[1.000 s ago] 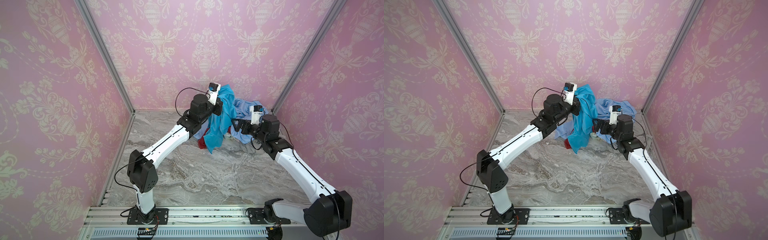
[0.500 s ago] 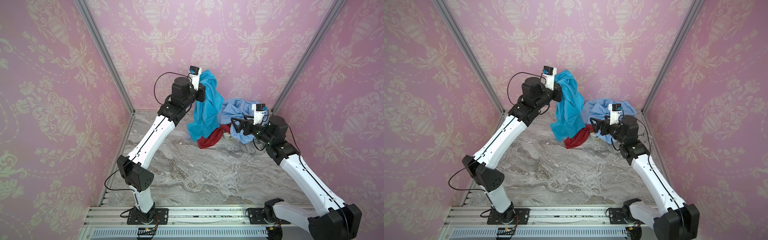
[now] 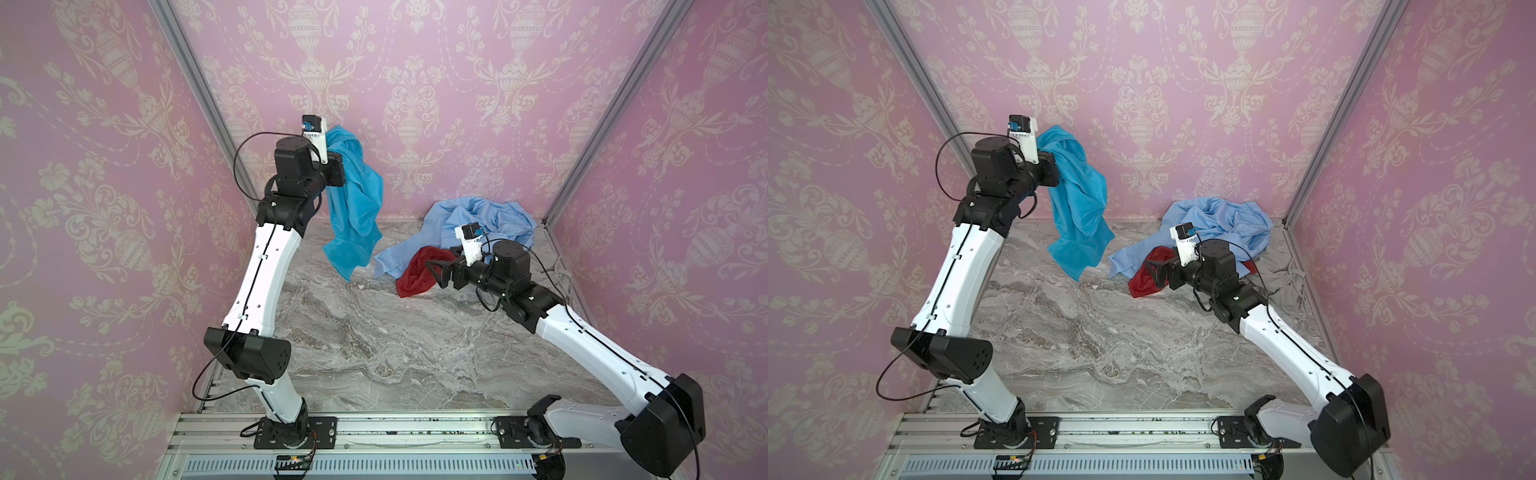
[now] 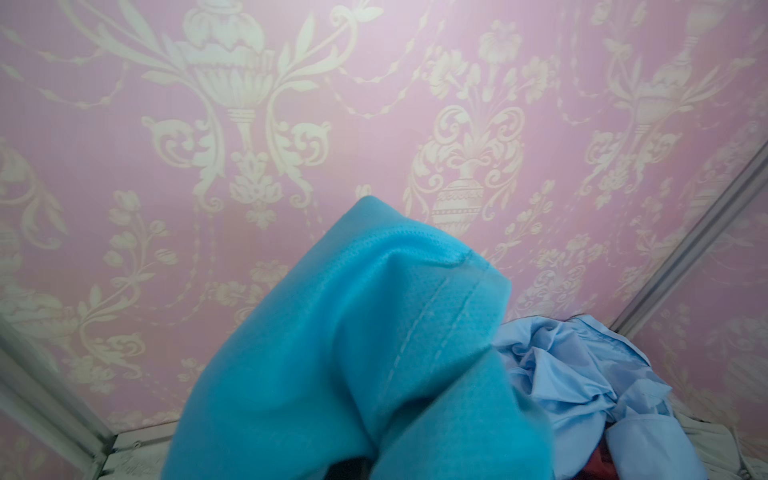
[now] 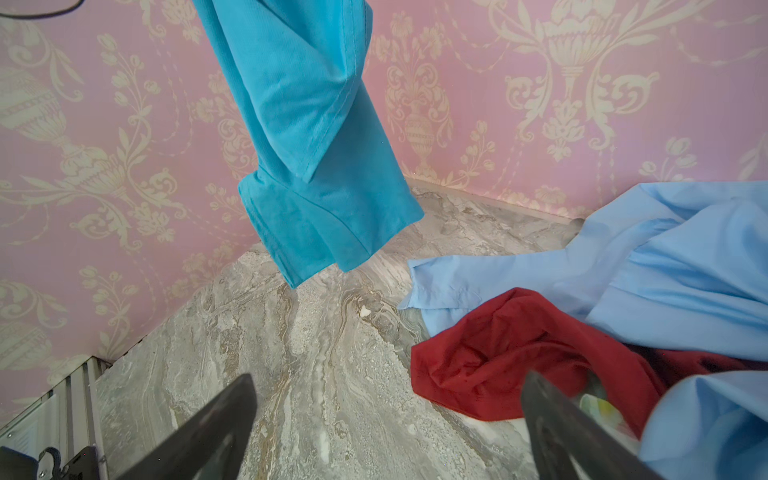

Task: Pick out a specific cloth from the pile
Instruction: 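Carry the teal cloth with the left gripper away from the pile toward the wall corner, then lower the teal cloth onto the table with the left gripper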

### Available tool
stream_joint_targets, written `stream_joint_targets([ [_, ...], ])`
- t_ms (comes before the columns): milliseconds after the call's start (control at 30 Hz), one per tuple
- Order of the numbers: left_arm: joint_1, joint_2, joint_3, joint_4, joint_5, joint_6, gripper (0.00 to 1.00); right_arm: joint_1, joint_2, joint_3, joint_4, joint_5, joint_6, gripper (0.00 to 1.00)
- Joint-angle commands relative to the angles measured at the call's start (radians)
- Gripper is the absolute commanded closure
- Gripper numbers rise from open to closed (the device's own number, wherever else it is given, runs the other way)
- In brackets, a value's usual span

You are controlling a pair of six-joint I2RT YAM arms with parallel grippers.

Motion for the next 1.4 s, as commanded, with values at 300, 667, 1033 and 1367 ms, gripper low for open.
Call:
stream_joint_targets([
  [300, 0.197, 0.014, -0.212, 0.185, 0.020, -0.099, 1.00, 0.089, 0.138, 0.022, 0.037, 0.048, -0.059, 0.00],
  [667, 0.232, 0.067, -0.394, 0.382, -0.031, -0.132, 1.00, 0.093, 0.218, 0.064, 0.039, 0.062, -0.066, 0.00],
  [1033, 0.267, 0.037, -0.600, 0.410, -0.060, -0.126, 1.00, 0.093, 0.263, 0.047, 0.094, 0.063, -0.040, 0.00],
  [1367, 0.272, 0.027, -0.705, 0.360, -0.088, -0.083, 1.00, 0.093, 0.253, -0.011, 0.142, 0.077, -0.024, 0.00],
])
